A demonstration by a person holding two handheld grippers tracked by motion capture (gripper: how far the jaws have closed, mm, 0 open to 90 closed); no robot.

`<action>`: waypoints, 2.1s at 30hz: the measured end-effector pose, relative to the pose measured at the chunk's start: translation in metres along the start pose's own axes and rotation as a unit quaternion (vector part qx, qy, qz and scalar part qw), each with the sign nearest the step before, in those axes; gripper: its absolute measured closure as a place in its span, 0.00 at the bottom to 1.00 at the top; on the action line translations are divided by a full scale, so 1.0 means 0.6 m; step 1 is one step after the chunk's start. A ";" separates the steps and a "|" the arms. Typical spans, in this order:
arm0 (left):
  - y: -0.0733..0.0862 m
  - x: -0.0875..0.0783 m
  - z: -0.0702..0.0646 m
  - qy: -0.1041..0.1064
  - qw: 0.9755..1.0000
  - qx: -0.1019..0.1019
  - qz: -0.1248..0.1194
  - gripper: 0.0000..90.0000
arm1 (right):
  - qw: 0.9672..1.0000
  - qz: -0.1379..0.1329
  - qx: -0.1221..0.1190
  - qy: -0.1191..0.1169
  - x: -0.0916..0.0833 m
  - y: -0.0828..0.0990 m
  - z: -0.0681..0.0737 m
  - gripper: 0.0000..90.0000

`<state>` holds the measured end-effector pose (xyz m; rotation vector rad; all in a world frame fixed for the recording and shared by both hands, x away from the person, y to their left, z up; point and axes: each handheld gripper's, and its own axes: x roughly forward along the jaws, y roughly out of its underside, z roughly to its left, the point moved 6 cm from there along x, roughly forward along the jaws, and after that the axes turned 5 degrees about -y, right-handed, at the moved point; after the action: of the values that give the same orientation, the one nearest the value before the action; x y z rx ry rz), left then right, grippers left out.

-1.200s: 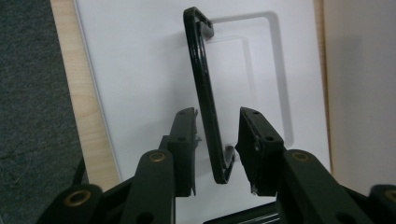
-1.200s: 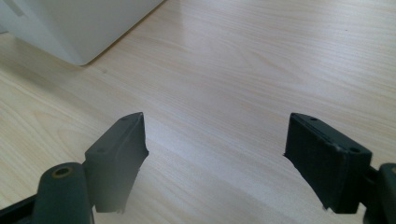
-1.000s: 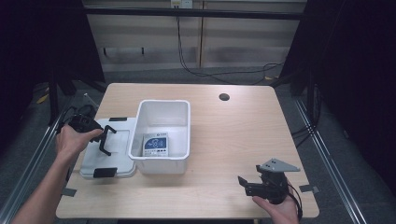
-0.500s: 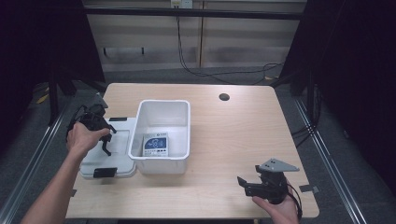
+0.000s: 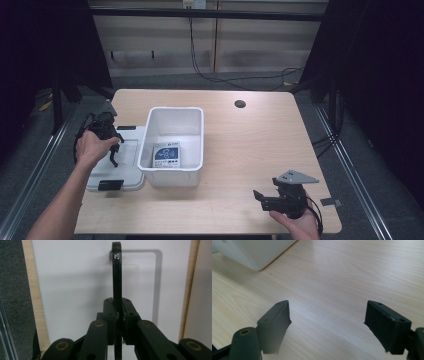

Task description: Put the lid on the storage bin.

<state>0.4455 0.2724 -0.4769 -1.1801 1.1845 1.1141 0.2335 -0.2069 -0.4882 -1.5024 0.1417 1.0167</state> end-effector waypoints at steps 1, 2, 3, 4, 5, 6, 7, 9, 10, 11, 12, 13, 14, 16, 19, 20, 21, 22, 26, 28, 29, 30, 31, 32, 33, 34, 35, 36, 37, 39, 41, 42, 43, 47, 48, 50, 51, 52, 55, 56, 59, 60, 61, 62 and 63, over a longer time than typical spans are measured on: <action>0.000 0.000 0.001 0.000 1.000 -0.001 0.001 0.94 | 1.000 0.000 0.000 0.000 0.000 0.000 0.000 0.22; 0.000 0.000 0.001 0.000 1.000 -0.001 0.001 0.94 | 1.000 0.000 0.000 0.000 0.000 0.000 0.000 0.22; 0.000 0.000 0.001 0.003 1.000 -0.002 0.005 0.94 | 1.000 0.000 0.000 0.000 0.000 0.000 0.000 0.22; 0.000 0.000 0.001 0.003 1.000 -0.002 0.005 0.94 | 1.000 0.000 0.000 0.000 0.000 0.000 0.000 0.22; 0.000 0.000 0.001 0.005 1.000 -0.004 0.004 0.94 | 1.000 0.000 0.000 0.001 0.000 0.001 -0.001 0.22; 0.001 -0.001 0.001 0.007 1.000 -0.004 0.006 0.94 | 1.000 0.000 0.000 0.001 0.000 0.001 -0.001 0.22; 0.001 -0.001 0.000 0.007 1.000 -0.006 0.005 0.94 | 1.000 0.000 -0.001 0.000 0.001 0.000 -0.001 0.22; 0.002 -0.004 0.002 0.007 1.000 -0.010 0.001 0.94 | 1.000 0.003 0.002 -0.001 0.001 0.001 0.000 0.22; 0.002 -0.004 0.002 0.007 1.000 -0.010 0.001 0.94 | 1.000 0.003 0.002 -0.001 0.001 0.001 0.000 0.22; 0.003 -0.008 0.003 0.007 1.000 -0.009 0.004 0.94 | 1.000 0.005 0.002 -0.002 0.001 0.002 0.001 0.22; 0.003 -0.008 0.003 0.007 1.000 -0.009 0.004 0.94 | 1.000 0.005 0.002 -0.002 0.001 0.002 0.001 0.22; 0.003 -0.014 0.004 0.006 1.000 -0.006 0.000 0.94 | 1.000 0.008 -0.002 -0.002 0.002 0.002 0.001 0.22; 0.003 -0.014 0.004 0.006 1.000 -0.006 0.000 0.94 | 1.000 0.008 -0.003 -0.002 0.003 0.002 0.002 0.22; 0.002 -0.022 0.002 0.011 1.000 -0.006 -0.004 0.94 | 1.000 0.009 -0.003 -0.002 0.003 0.002 0.002 0.22; 0.003 -0.037 -0.001 0.010 1.000 0.002 -0.009 0.94 | 1.000 0.009 -0.002 -0.003 0.003 0.003 0.002 0.22; 0.003 -0.037 -0.001 0.010 1.000 0.002 -0.009 0.94 | 1.000 0.009 -0.002 -0.003 0.003 0.003 0.002 0.22; 0.004 -0.040 -0.004 0.003 1.000 0.014 -0.003 0.94 | 1.000 0.009 -0.002 -0.004 0.003 0.003 0.002 0.22; 0.005 -0.041 -0.004 0.003 1.000 0.017 -0.003 0.94 | 1.000 0.010 -0.002 -0.003 0.003 0.003 0.002 0.22; 0.007 -0.045 -0.005 0.008 1.000 0.022 0.000 0.94 | 1.000 0.011 0.000 -0.004 0.003 0.003 0.002 0.22; 0.007 -0.046 -0.004 0.005 1.000 0.024 -0.001 0.94 | 1.000 0.012 0.000 -0.005 0.003 0.003 0.002 0.22; 0.008 -0.047 -0.003 0.004 1.000 0.027 0.002 0.94 | 1.000 0.012 0.000 -0.005 0.003 0.003 0.002 0.22; 0.008 -0.049 -0.002 0.005 1.000 0.026 0.001 0.94 | 1.000 0.012 -0.001 -0.005 0.003 0.003 0.002 0.22; 0.008 -0.051 0.001 0.005 1.000 0.024 -0.004 0.94 | 1.000 0.012 0.000 -0.005 0.004 0.003 0.002 0.22; 0.008 -0.051 0.001 0.005 1.000 0.024 -0.004 0.94 | 1.000 0.012 0.000 -0.005 0.004 0.003 0.002 0.22; 0.008 -0.053 0.003 0.009 1.000 0.027 -0.002 0.94 | 1.000 0.012 0.000 -0.005 0.003 0.003 0.002 0.22; 0.008 -0.054 0.004 0.010 1.000 0.024 -0.005 0.94 | 1.000 0.012 0.000 -0.005 0.003 0.003 0.002 0.22; 0.009 -0.059 0.009 0.010 1.000 0.025 -0.006 0.94 | 1.000 0.012 0.000 -0.005 0.003 0.003 0.002 0.22; 0.009 -0.059 0.009 0.010 1.000 0.025 -0.006 0.94 | 1.000 0.012 0.000 -0.005 0.003 0.003 0.002 0.22; 0.010 -0.062 0.011 0.011 1.000 0.026 -0.005 0.94 | 1.000 0.012 0.000 -0.005 0.003 0.003 0.002 0.22; 0.011 -0.067 0.016 0.016 0.999 0.028 -0.006 0.94 | 1.000 0.013 -0.001 -0.005 0.004 0.003 0.002 0.22; 0.012 -0.075 0.021 0.016 0.999 0.026 -0.009 0.94 | 1.000 0.012 0.000 -0.005 0.004 0.003 0.002 0.22; 0.013 -0.078 0.023 0.018 0.999 0.028 -0.009 0.94 | 1.000 0.012 0.000 -0.005 0.004 0.003 0.002 0.22; 0.013 -0.078 0.023 0.018 0.999 0.028 -0.009 0.94 | 1.000 0.012 0.000 -0.005 0.004 0.003 0.002 0.22; 0.014 -0.088 0.031 0.019 0.999 0.027 -0.008 0.94 | 1.000 0.013 0.000 -0.004 0.004 0.004 0.001 0.22; 0.015 -0.091 0.033 0.018 1.000 0.021 -0.003 0.94 | 1.000 0.013 0.000 -0.004 0.004 0.004 0.002 0.22; 0.016 -0.092 0.036 0.016 1.000 0.024 -0.001 0.94 | 1.000 0.013 0.001 -0.004 0.004 0.004 0.001 0.22; 0.016 -0.093 0.037 0.010 1.000 0.020 -0.002 0.94 | 1.000 0.013 0.001 -0.004 0.004 0.004 0.001 0.22; 0.016 -0.097 0.040 0.007 1.000 0.021 -0.004 0.94 | 1.000 0.013 0.001 -0.004 0.004 0.004 0.001 0.22; 0.017 -0.103 0.041 0.011 1.000 0.024 -0.007 0.94 | 1.000 0.014 0.002 -0.004 0.005 0.004 0.001 0.22; 0.018 -0.107 0.040 0.014 1.000 0.026 -0.007 0.94 | 1.000 0.015 0.003 -0.003 0.005 0.004 0.002 0.22; 0.021 -0.112 0.037 0.013 1.000 0.027 -0.006 0.94 | 1.000 0.016 0.004 -0.003 0.005 0.005 0.001 0.22; 0.021 -0.112 0.037 0.013 1.000 0.027 -0.006 0.94 | 1.000 0.016 0.004 -0.003 0.005 0.005 0.001 0.22; 0.022 -0.116 0.037 0.016 1.000 0.027 -0.004 0.94 | 1.000 0.016 0.003 -0.003 0.005 0.005 0.001 0.22; 0.022 -0.119 0.038 0.016 1.000 0.026 -0.007 0.94 | 1.000 0.017 0.004 -0.003 0.005 0.005 0.001 0.22; 0.023 -0.123 0.039 0.015 0.999 0.027 -0.008 0.94 | 1.000 0.017 0.003 -0.003 0.005 0.005 0.001 0.22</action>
<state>0.4283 0.2961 -0.4040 -1.1669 1.2183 1.0491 0.2332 -0.2057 -0.4921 -1.4949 0.1660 1.0462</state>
